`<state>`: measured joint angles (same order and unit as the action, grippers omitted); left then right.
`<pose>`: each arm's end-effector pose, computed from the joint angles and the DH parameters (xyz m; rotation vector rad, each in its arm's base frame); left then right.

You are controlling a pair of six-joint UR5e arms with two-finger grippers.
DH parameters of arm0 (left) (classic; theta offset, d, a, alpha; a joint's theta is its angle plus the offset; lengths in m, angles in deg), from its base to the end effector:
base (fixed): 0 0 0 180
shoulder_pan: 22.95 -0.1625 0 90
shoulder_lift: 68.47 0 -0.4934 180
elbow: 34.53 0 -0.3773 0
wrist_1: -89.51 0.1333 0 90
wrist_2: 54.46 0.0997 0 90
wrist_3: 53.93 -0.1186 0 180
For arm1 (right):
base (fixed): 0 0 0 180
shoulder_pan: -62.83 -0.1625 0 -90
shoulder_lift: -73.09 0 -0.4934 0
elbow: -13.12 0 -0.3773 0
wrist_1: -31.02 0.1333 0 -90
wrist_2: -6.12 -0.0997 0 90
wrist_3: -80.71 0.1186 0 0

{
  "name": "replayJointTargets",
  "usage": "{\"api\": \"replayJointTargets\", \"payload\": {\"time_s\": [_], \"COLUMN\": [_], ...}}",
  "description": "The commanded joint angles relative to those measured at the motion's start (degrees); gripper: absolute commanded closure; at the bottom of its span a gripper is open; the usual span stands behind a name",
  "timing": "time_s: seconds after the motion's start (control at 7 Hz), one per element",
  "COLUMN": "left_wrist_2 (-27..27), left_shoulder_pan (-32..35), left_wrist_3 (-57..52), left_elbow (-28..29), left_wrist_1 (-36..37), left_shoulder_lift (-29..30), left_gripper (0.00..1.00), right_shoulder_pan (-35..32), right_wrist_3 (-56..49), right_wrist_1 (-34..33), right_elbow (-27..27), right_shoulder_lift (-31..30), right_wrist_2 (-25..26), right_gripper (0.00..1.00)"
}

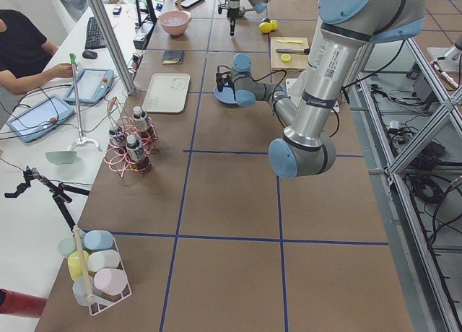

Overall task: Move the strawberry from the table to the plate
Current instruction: 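Carry the strawberry with the right gripper over the plate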

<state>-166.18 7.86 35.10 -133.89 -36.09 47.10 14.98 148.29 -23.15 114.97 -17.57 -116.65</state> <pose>0.5205 -0.4145 0.3343 0.0156 1.2588 -0.2172 -0.2879 -0.4211 0.5777 0.0181 -0.9615 0.1746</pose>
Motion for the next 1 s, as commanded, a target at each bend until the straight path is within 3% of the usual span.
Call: {"api": "replayJointTargets", "payload": {"time_s": [0.0, 0.43, 0.71, 0.86], "left_wrist_2": [-0.17, -0.17, -2.43, -2.54], "left_shoulder_pan": [2.05, 5.56, 6.45, 6.54], "left_wrist_3": [-2.36, -7.63, -8.35, -8.35], "left_elbow": [-1.53, -7.42, -11.90, -11.65], "left_wrist_1": [0.00, 0.00, 0.09, 0.09], "left_shoulder_lift": [-1.13, -7.54, -11.50, -11.51], "left_gripper": [0.47, 0.47, 0.47, 0.47], "right_shoulder_pan": [9.92, 23.12, 23.85, 24.20], "right_wrist_3": [20.49, 32.32, 36.91, 36.83], "right_wrist_1": [-1.38, -19.42, -19.92, -20.10], "right_elbow": [3.53, 0.56, -11.18, -12.72], "right_shoulder_lift": [10.19, 30.12, 40.35, 40.82], "right_wrist_2": [4.44, 19.27, 20.99, 21.78], "right_gripper": [1.00, 1.00, 1.00, 1.00]}}
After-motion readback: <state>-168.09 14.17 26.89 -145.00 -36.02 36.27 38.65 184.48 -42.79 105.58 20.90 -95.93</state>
